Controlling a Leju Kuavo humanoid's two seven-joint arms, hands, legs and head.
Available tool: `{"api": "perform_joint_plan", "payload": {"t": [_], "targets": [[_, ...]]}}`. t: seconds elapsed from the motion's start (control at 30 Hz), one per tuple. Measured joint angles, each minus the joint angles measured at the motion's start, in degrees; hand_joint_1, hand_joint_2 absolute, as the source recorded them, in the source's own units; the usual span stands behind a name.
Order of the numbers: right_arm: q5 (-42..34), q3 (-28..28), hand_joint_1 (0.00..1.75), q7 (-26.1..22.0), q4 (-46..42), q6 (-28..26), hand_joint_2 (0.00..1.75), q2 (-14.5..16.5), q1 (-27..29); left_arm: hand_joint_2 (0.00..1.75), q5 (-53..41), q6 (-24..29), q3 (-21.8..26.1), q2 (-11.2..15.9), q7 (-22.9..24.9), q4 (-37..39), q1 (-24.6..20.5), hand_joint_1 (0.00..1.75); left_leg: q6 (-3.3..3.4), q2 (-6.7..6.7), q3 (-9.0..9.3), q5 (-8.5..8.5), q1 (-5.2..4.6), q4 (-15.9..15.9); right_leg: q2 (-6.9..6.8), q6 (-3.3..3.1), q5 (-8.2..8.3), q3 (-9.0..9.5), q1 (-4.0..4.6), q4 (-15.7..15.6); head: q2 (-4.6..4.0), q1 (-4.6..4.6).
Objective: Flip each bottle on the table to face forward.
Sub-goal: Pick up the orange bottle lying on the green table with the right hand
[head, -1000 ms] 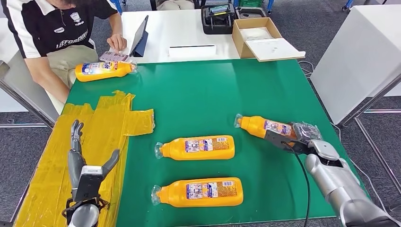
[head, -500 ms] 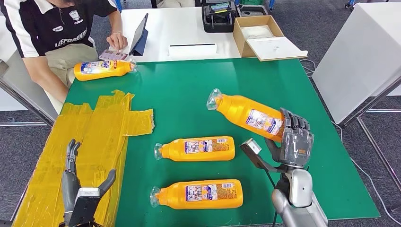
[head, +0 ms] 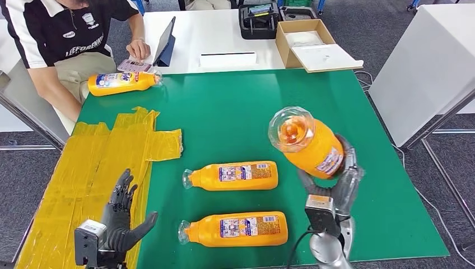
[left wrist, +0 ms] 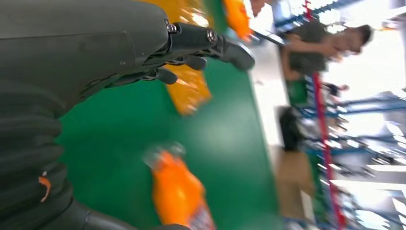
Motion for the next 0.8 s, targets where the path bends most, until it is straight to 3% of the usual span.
{"api": "perform_joint_plan", "payload": {"t": [0.13, 0.3, 0.63, 0.8], "targets": [[-7.79, 6.65, 1.75, -3.21, 4.99, 3.28, 1.75, 1.94, -2.44, 1.75, 0.87, -0.76, -4.75, 0.97, 0.16, -3.48, -1.47, 0.00, 0.01, -0.02, 0.01, 0.07, 0.01, 0.01, -0.01, -0.01, 0.01, 0.01, 0.00, 0.01, 0.00, -0.03], [-10.39, 11.96, 1.75, -3.44, 8.36, 3.79, 1.75, 2.89, -4.27, 1.75, 0.06, -1.24, -10.52, 1.04, 1.57, -5.54, -2.94, 0.00, 0.01, -0.03, -0.01, 0.07, 0.00, 0.01, -0.03, 0.00, 0.00, 0.00, 0.00, 0.01, 0.00, 0.00], [-10.96, 14.36, 1.75, -3.46, 10.18, 3.73, 1.75, 2.91, -4.89, 1.75, -0.11, -1.31, -13.52, 1.05, 1.86, -6.13, -3.78, 0.00, 0.02, -0.04, -0.02, 0.03, -0.01, 0.01, -0.03, 0.02, -0.01, 0.00, -0.01, 0.00, 0.00, -0.01], [-10.06, 14.47, 1.75, -3.46, 10.67, 1.30, 1.75, 2.60, -4.89, 1.75, -1.80, -6.34, -14.65, -0.41, 4.14, -5.74, -6.21, 0.00, 0.03, -0.09, -0.01, 0.05, -0.01, 0.03, -0.09, 0.02, -0.01, 0.00, -0.01, -0.01, 0.00, -0.01]]}}
